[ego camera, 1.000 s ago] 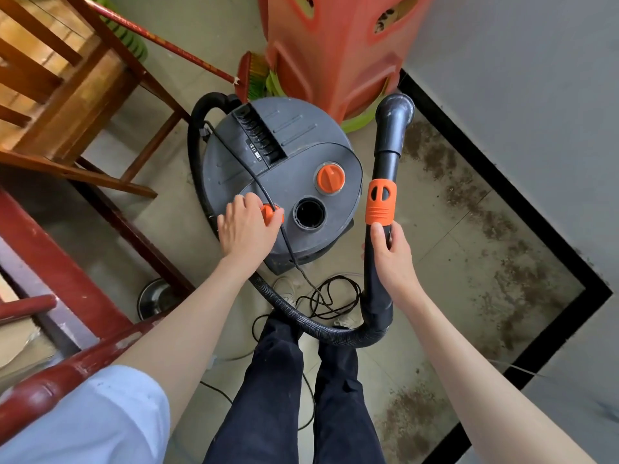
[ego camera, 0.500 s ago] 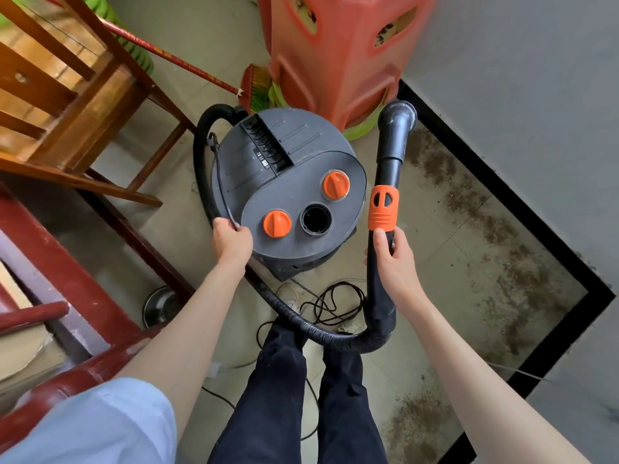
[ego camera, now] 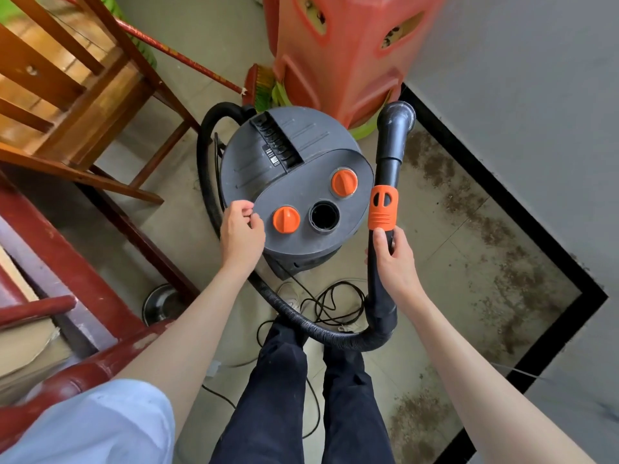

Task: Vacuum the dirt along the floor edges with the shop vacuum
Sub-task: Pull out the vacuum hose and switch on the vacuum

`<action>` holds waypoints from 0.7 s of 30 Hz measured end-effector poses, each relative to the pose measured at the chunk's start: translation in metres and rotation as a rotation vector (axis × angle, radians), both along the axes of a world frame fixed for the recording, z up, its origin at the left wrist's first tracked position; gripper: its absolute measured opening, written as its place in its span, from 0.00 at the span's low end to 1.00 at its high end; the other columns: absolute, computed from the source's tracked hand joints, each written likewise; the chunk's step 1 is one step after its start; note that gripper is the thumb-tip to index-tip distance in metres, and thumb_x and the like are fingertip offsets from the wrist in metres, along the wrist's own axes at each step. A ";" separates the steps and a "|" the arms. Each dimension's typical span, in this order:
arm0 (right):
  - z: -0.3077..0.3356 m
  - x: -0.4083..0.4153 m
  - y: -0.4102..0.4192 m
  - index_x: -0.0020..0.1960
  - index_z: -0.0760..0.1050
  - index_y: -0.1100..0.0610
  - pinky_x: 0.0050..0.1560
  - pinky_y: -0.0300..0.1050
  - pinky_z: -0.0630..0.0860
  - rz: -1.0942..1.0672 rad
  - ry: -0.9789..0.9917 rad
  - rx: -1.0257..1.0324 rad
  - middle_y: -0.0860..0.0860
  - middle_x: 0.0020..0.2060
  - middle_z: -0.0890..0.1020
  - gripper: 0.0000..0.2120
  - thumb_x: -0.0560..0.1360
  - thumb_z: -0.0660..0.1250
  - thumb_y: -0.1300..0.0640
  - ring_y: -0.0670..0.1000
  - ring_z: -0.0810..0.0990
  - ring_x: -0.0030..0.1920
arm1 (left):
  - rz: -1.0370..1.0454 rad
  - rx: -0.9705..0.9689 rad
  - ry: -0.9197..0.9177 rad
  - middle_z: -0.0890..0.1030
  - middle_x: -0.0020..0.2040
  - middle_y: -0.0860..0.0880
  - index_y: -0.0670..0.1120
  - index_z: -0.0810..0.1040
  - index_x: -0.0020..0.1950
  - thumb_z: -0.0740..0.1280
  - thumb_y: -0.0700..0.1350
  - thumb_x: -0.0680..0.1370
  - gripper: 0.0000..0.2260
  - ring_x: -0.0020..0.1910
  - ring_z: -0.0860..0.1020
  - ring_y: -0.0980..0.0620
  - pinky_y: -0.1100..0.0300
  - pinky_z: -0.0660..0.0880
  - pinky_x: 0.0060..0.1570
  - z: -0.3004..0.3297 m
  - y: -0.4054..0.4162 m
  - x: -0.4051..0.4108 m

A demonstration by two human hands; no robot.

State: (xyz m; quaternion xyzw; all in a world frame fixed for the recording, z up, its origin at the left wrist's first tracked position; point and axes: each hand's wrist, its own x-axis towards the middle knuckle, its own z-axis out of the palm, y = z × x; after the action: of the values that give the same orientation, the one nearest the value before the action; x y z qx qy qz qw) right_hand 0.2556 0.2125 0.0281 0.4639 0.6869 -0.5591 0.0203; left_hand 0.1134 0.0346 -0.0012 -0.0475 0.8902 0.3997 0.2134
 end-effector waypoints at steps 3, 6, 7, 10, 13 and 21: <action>0.011 0.010 0.004 0.54 0.70 0.49 0.58 0.63 0.75 -0.012 0.005 0.010 0.51 0.45 0.80 0.08 0.80 0.58 0.47 0.58 0.79 0.51 | -0.139 0.073 0.046 0.76 0.57 0.45 0.41 0.73 0.60 0.60 0.40 0.79 0.10 0.53 0.75 0.49 0.59 0.71 0.55 0.021 0.026 0.011; 0.028 0.023 0.014 0.53 0.70 0.49 0.58 0.58 0.75 -0.030 0.027 0.014 0.50 0.45 0.80 0.07 0.81 0.58 0.48 0.57 0.79 0.51 | -0.303 0.149 -0.087 0.78 0.56 0.48 0.44 0.75 0.60 0.59 0.44 0.81 0.11 0.56 0.75 0.52 0.64 0.68 0.53 0.044 0.060 0.025; 0.036 0.028 0.018 0.53 0.71 0.50 0.58 0.54 0.75 -0.039 0.037 0.013 0.49 0.44 0.79 0.07 0.81 0.58 0.48 0.55 0.78 0.51 | -0.357 0.188 -0.139 0.79 0.57 0.49 0.44 0.76 0.61 0.59 0.45 0.81 0.12 0.57 0.75 0.52 0.65 0.67 0.53 0.053 0.073 0.031; 0.059 0.044 0.036 0.49 0.71 0.54 0.56 0.53 0.73 -0.064 0.069 0.015 0.54 0.44 0.79 0.10 0.82 0.57 0.49 0.57 0.78 0.50 | -0.522 0.293 -0.250 0.78 0.59 0.51 0.46 0.74 0.65 0.58 0.49 0.82 0.15 0.56 0.74 0.55 0.66 0.67 0.54 0.092 0.119 0.056; 0.083 0.066 0.063 0.43 0.71 0.53 0.57 0.62 0.74 -0.094 0.103 0.016 0.65 0.48 0.80 0.12 0.81 0.58 0.47 0.65 0.78 0.51 | -0.615 0.395 -0.325 0.78 0.60 0.52 0.48 0.75 0.64 0.56 0.53 0.82 0.16 0.57 0.73 0.58 0.60 0.69 0.61 0.128 0.168 0.087; 0.132 0.157 0.135 0.48 0.73 0.63 0.54 0.65 0.76 -0.132 0.246 -0.078 0.70 0.48 0.78 0.24 0.77 0.61 0.40 0.69 0.79 0.49 | -0.745 0.452 -0.362 0.81 0.45 0.51 0.47 0.79 0.48 0.59 0.53 0.81 0.13 0.44 0.78 0.56 0.61 0.73 0.52 0.185 0.264 0.167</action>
State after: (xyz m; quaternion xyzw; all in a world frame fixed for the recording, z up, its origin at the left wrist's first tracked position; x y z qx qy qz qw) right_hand 0.4128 0.3477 0.1600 0.4347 0.6301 -0.6381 -0.0827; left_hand 0.2804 0.2989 0.1838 0.2537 0.6859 0.4650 0.4990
